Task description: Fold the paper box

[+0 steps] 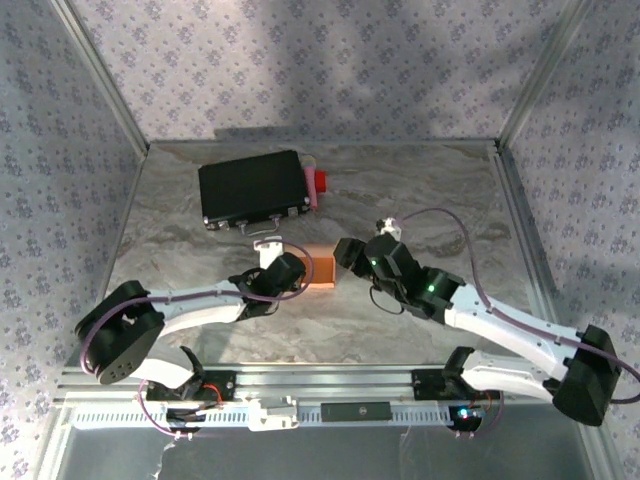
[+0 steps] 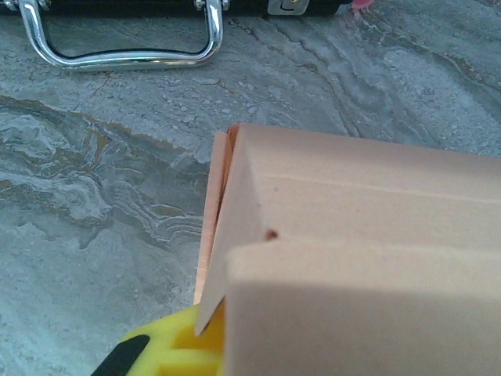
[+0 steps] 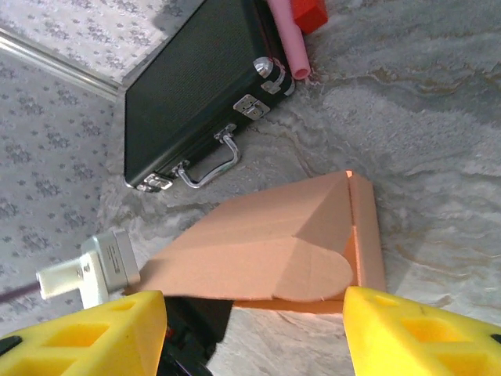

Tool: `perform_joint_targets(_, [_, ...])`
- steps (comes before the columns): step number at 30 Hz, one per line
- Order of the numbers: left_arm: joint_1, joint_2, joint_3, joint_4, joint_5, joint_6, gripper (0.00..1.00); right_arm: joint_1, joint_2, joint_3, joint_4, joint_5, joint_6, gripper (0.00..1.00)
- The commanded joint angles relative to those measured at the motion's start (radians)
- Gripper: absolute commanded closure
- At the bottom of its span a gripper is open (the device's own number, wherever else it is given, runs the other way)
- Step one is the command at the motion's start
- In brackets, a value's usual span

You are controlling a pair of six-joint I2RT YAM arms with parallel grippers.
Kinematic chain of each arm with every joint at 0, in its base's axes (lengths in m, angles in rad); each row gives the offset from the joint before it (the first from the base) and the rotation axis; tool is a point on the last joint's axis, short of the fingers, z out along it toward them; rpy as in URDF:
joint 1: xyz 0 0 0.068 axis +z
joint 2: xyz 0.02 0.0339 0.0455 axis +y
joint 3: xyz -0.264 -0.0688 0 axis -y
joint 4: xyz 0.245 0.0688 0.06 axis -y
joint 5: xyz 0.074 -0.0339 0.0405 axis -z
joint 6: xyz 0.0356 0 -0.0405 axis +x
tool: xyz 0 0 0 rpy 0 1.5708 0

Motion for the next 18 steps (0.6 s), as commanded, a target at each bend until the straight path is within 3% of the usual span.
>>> perform_joint_targets(1, [-0.008,-0.029,0.001,0.004,-0.007,-0.011,0.86,-0.025,0.049,0.060,-0.034,-0.082,0.078,0.37])
perform_joint_targets(6, [-0.008,-0.029,0.002,-0.001,0.017,-0.010,0.82,-0.026,0.153,0.126,-0.050,-0.094,0.051,0.42])
perform_joint_targets(18, [-0.012,-0.116,-0.038,-0.061,0.019,-0.018,0.55,0.001,0.285,0.214,-0.103,-0.033,-0.094,0.54])
